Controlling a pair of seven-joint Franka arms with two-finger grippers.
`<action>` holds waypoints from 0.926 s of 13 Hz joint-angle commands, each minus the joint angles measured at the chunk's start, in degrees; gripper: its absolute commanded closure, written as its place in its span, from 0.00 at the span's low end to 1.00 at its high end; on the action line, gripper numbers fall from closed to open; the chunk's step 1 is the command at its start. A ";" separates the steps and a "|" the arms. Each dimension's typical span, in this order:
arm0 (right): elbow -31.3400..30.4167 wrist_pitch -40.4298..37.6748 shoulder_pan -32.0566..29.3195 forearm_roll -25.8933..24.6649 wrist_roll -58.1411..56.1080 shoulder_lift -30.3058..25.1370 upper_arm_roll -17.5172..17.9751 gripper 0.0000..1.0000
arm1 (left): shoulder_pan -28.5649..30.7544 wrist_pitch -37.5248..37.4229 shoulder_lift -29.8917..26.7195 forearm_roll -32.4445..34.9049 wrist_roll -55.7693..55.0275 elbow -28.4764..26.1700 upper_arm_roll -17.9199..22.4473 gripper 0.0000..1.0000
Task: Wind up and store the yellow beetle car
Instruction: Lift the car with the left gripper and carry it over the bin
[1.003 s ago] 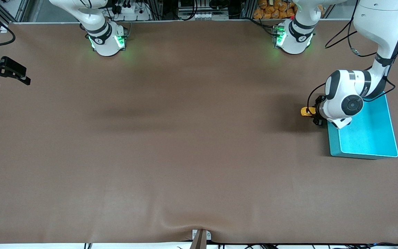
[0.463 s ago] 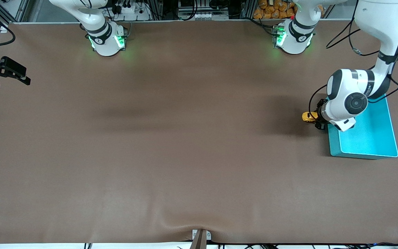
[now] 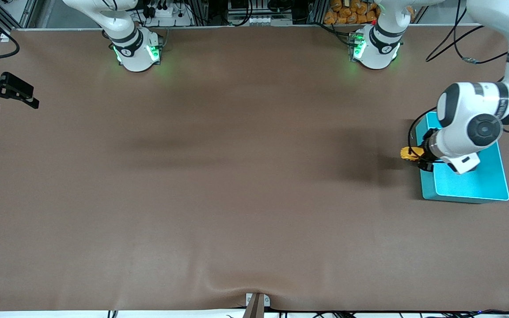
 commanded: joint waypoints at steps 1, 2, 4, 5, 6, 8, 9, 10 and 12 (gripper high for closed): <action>0.21 -0.70 0.67 -0.86 1.07 -0.64 -0.05 0.00 | 0.67 -4.10 -0.34 1.30 5.52 3.60 0.26 0.94; 0.21 -0.62 0.67 -0.86 1.07 -0.64 0.04 0.00 | 0.93 -5.06 -0.33 1.38 9.12 4.13 0.43 0.94; 0.21 -0.71 0.67 -0.86 1.07 -0.64 0.13 0.00 | 2.68 -5.42 -0.25 1.38 17.20 4.05 0.44 0.94; 0.21 -0.71 0.67 -0.86 1.07 -0.64 0.04 0.00 | 4.00 -5.42 -0.16 1.38 21.42 4.05 0.44 0.94; 0.21 -0.71 0.67 -0.86 1.07 -0.56 0.04 0.00 | 5.05 -5.42 0.02 1.38 26.42 4.05 0.44 0.94; 0.21 -0.71 0.67 -0.86 1.07 -0.56 0.13 0.00 | 7.60 -4.90 0.37 1.47 35.13 4.05 0.44 0.97; 0.21 -0.71 0.67 -0.86 1.07 -0.56 0.13 0.00 | 8.40 -4.38 0.63 1.65 38.65 4.05 0.44 1.00; 0.21 -0.71 0.67 -0.86 1.16 -0.56 0.04 0.00 | 9.36 -2.98 1.33 2.61 41.82 4.05 0.44 1.00; 0.21 -0.71 0.59 -0.86 1.07 -0.56 0.13 0.00 | 10.60 -0.51 2.91 5.06 45.79 3.96 0.44 1.00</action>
